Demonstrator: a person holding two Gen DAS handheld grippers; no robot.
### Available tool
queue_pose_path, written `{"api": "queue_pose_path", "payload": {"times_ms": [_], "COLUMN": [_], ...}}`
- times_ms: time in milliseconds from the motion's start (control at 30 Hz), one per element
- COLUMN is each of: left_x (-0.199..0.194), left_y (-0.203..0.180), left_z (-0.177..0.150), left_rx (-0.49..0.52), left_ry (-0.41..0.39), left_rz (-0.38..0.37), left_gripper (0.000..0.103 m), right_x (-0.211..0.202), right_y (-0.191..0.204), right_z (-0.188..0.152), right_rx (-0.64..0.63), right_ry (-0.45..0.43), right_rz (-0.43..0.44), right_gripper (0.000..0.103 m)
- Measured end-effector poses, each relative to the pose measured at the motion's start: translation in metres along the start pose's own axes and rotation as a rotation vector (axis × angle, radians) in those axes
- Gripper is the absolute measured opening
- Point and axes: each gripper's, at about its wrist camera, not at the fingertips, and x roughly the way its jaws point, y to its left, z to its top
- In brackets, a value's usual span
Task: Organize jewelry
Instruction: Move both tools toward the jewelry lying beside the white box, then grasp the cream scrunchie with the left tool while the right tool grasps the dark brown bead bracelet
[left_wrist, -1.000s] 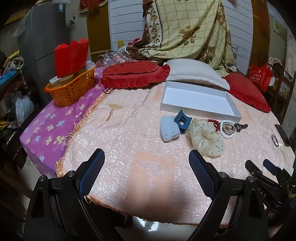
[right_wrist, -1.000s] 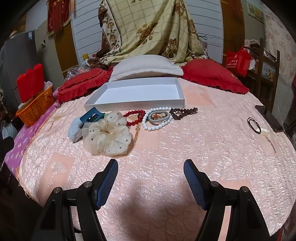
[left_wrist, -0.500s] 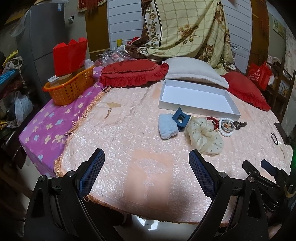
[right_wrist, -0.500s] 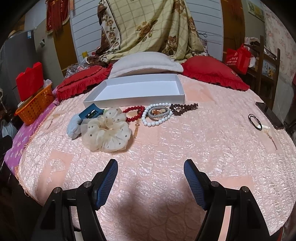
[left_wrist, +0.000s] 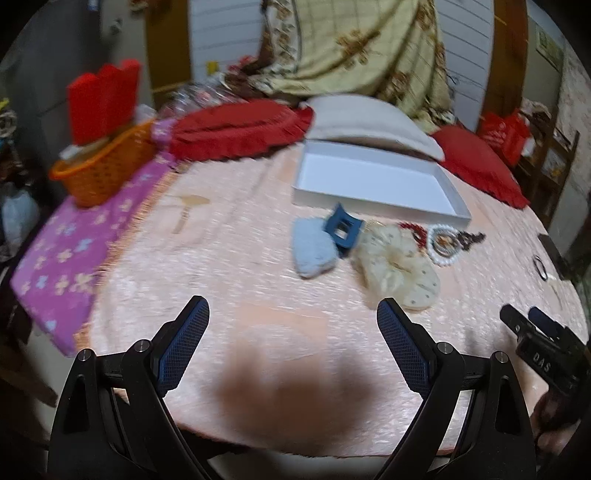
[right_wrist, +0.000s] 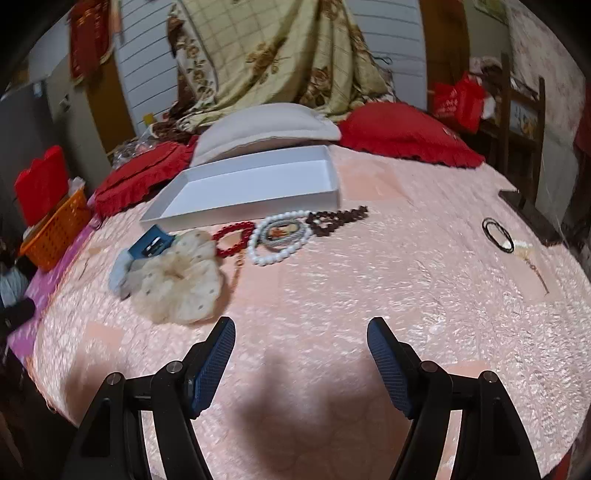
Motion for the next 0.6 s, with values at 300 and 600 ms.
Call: {"api": "queue_pose_path", "payload": {"times_ms": [300,600], "left_x": [0.08,0.127], "left_y": [-0.043,-0.067], "left_z": [0.02,0.033], "left_rx": [0.04,0.075], "left_ry": [0.155,0.19], "left_rz": [-0.149,-0.23], "left_gripper": [0.093,0.093], "right_x": [0.039,0.108], "right_y": [-0.057,-0.09], "right_z": [0.039,0.089], "right_rx": [0.122,0.237], "right_ry": [0.052,0.114], "right_rz": [0.035,0.079], "right_gripper": [0.072,0.062]}}
